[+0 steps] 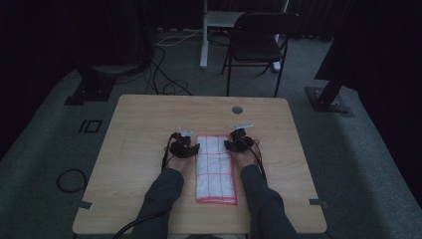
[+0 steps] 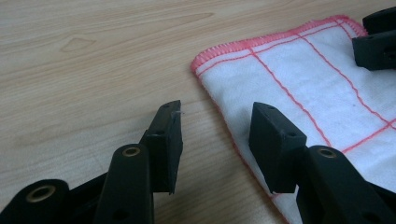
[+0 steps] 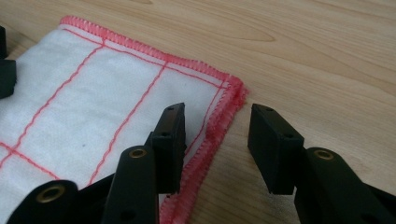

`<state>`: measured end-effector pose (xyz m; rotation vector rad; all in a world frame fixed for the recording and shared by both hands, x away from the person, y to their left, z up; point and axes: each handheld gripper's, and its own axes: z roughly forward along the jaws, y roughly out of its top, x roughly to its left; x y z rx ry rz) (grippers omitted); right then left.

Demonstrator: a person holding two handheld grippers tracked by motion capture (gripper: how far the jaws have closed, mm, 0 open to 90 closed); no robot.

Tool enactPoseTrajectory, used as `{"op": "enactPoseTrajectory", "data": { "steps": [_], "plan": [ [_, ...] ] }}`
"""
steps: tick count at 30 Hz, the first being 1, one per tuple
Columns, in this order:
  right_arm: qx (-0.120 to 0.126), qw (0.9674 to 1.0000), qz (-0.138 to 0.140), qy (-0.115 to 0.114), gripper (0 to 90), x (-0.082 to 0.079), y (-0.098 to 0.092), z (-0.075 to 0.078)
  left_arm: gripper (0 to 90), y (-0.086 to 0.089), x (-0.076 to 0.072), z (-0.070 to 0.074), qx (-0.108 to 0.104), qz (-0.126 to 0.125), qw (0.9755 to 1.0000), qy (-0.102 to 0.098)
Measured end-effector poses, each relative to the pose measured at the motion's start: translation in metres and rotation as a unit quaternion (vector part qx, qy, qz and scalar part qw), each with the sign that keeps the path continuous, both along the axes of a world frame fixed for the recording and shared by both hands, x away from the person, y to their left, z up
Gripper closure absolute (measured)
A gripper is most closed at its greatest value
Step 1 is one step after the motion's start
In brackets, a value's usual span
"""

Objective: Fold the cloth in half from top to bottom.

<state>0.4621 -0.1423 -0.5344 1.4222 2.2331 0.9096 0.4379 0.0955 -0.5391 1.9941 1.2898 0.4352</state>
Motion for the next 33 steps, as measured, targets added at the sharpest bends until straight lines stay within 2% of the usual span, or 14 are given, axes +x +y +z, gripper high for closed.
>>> {"op": "enactPoseTrajectory", "data": {
  "steps": [2, 6, 9, 11, 12, 13, 14, 15, 18, 21, 26, 30, 33],
  "plan": [
    [-0.001, 1.0, -0.002, 0.004, 57.3, 0.001, 0.001, 0.001, 54.3, 0.0, 0.002, 0.001, -0.006, -0.001, 1.0, 0.006],
    [-0.001, 0.9999, 0.007, 0.011, 66.3, 0.002, 0.004, 0.002, 55.8, 0.0, 0.006, 0.003, -0.016, -0.005, 0.9996, 0.022],
    [0.007, 0.9997, 0.013, 0.018, 74.1, 0.003, 0.004, 0.003, 64.6, -0.001, 0.008, 0.004, -0.017, -0.006, 0.9993, 0.033],
    [0.011, 0.9996, 0.013, 0.023, 77.3, 0.004, 0.004, 0.003, 74.9, -0.002, 0.008, 0.005, -0.019, -0.008, 0.999, 0.04],
    [0.016, 0.9994, 0.011, 0.03, 79.4, 0.005, 0.004, 0.004, 74.9, -0.008, 0.009, 0.006, -0.009, -0.012, 0.9987, 0.049],
    [0.017, 0.9991, 0.015, 0.036, 84.5, 0.007, 0.004, 0.004, 83.3, -0.01, 0.01, 0.007, -0.004, -0.015, 0.9986, 0.052],
    [0.018, 0.999, 0.015, 0.037, 85.4, 0.007, 0.004, 0.004, 85.7, -0.011, 0.011, 0.008, 0.003, -0.017, 0.9984, 0.054],
    [0.019, 0.9991, 0.015, 0.035, 85.9, 0.007, 0.004, 0.004, 87.0, -0.012, 0.012, 0.009, 0.01, -0.02, 0.9983, 0.054],
    [0.023, 0.9992, 0.01, 0.03, 86.6, 0.007, 0.004, 0.003, 88.4, -0.013, 0.014, 0.01, 0.012, -0.017, 0.9983, 0.055],
    [0.024, 0.9995, 0.009, 0.02, 86.8, 0.007, 0.003, 0.004, 88.7, -0.012, 0.014, 0.011, 0.001, -0.013, 0.9987, 0.05],
    [0.029, 0.9995, 0.005, 0.006, 86.8, 0.005, 0.0, 0.009, 88.7, -0.013, 0.012, 0.018, -0.005, -0.013, 0.9994, 0.03],
    [0.029, 0.9995, 0.005, -0.005, 86.9, 0.003, -0.001, 0.014, 88.6, -0.013, 0.011, 0.026, -0.012, -0.02, 0.9997, 0.012],
    [0.033, 0.9992, 0.008, -0.019, 86.9, 0.002, -0.004, 0.021, 88.6, -0.014, 0.011, 0.033, -0.01, -0.028, 0.9995, 0.005]
  ]
}}
